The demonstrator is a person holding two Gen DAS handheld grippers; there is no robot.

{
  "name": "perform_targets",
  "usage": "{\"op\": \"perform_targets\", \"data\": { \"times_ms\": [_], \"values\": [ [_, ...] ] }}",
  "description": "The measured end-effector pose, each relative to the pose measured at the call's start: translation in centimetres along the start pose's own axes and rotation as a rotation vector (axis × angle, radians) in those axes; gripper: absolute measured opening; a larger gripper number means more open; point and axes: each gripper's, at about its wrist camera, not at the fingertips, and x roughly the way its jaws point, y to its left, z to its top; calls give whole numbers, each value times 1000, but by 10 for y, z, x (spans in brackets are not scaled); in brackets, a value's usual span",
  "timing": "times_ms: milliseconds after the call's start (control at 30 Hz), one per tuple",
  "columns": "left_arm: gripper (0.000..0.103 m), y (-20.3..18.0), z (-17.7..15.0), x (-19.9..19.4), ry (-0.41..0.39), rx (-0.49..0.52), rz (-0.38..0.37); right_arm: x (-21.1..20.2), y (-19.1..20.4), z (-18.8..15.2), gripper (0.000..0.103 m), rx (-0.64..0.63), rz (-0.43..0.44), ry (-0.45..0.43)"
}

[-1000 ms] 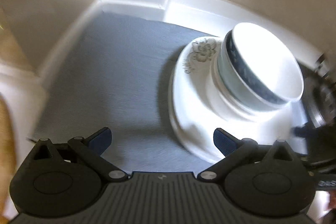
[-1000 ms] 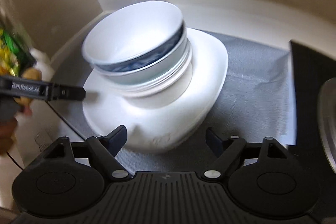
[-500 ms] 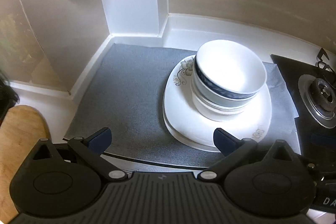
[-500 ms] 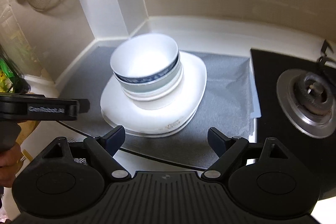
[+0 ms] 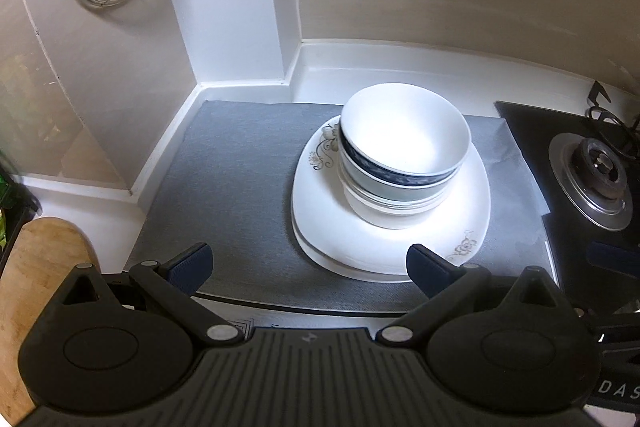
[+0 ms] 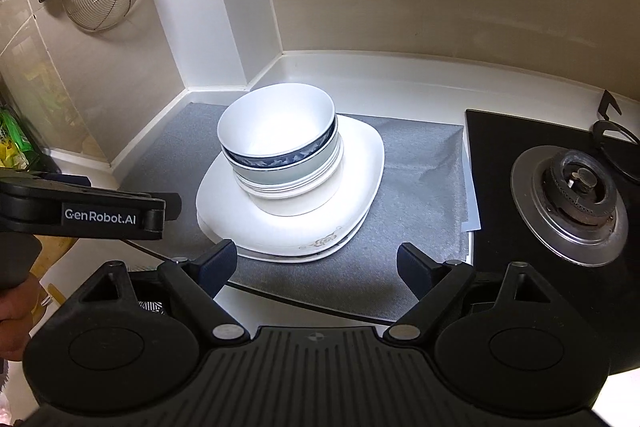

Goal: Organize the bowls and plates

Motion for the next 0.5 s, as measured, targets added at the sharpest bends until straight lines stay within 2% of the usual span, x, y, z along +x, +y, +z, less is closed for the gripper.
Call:
{"op": "perform_targets", "data": {
  "times_ms": [500],
  "values": [
    [103, -5, 0, -3, -16, -2, 0, -7, -1, 1, 89, 0, 17, -13]
  ]
}}
